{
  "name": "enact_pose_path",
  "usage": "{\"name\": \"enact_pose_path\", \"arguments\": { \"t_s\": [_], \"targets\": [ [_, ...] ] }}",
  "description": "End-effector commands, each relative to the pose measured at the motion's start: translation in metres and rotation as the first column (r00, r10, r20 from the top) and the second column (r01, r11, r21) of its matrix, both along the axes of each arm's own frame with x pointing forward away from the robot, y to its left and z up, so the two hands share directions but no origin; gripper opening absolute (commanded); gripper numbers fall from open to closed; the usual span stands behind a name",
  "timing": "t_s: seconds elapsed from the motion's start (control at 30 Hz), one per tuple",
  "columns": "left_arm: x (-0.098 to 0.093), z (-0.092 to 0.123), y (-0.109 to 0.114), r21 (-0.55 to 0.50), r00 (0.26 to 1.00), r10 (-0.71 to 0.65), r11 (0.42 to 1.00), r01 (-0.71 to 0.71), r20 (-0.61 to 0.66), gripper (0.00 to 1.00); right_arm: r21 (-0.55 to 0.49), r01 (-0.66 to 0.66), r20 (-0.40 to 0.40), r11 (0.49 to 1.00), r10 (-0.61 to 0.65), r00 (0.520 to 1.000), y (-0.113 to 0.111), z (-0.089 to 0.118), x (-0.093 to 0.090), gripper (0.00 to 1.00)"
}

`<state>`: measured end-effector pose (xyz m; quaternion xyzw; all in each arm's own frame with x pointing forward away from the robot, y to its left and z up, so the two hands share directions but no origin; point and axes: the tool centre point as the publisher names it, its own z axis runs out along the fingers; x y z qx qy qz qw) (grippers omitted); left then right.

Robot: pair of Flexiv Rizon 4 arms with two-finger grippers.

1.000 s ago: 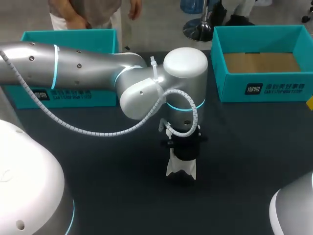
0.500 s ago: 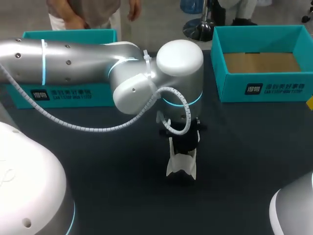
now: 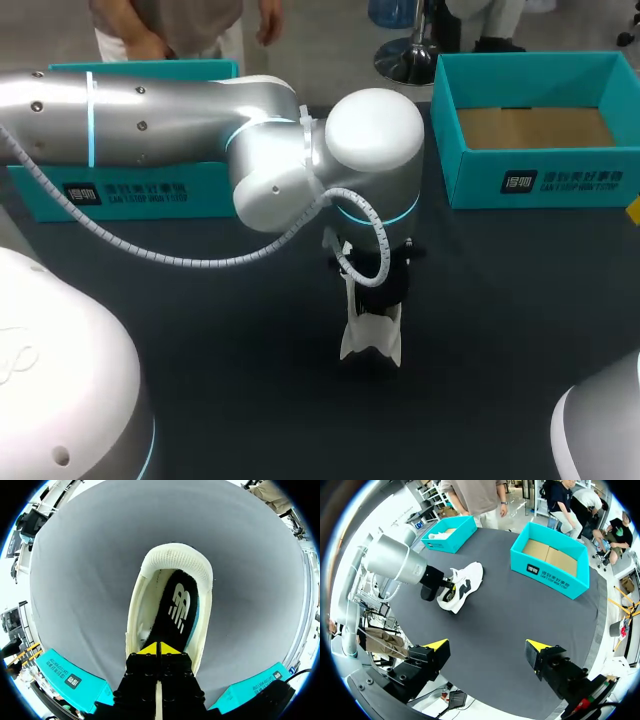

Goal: Take the shoe out of the shoebox, open the shoe tongue, remove and reinsert the insole, then place the shoe into the shoebox

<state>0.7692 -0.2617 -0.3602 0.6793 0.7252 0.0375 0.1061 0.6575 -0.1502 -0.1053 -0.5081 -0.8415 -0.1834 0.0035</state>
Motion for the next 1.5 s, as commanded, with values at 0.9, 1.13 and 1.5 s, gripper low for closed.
{"name": "enact_pose_path", "arguments": {
  "t_s": [0.9,1.13,1.5],
  "targets": [
    [-0.001,-0.015,0.002,0.022,1.000,0.001,1.000,-0.002,0.026,0.46,-0.002,-0.001,-0.006,1.000,0.001,1.000,0.000,0.000,0.003,1.00],
    [-0.001,-0.015,0.002,0.022,0.999,-0.004,1.000,0.004,0.032,1.00,-0.002,-0.001,-0.006,1.000,0.001,1.000,0.000,0.000,0.003,1.00],
    [-0.002,-0.015,0.003,0.025,0.999,-0.002,1.000,0.001,0.036,1.00,-0.002,-0.001,-0.006,1.000,0.001,1.000,0.000,0.000,0.003,1.00]
  ]
}}
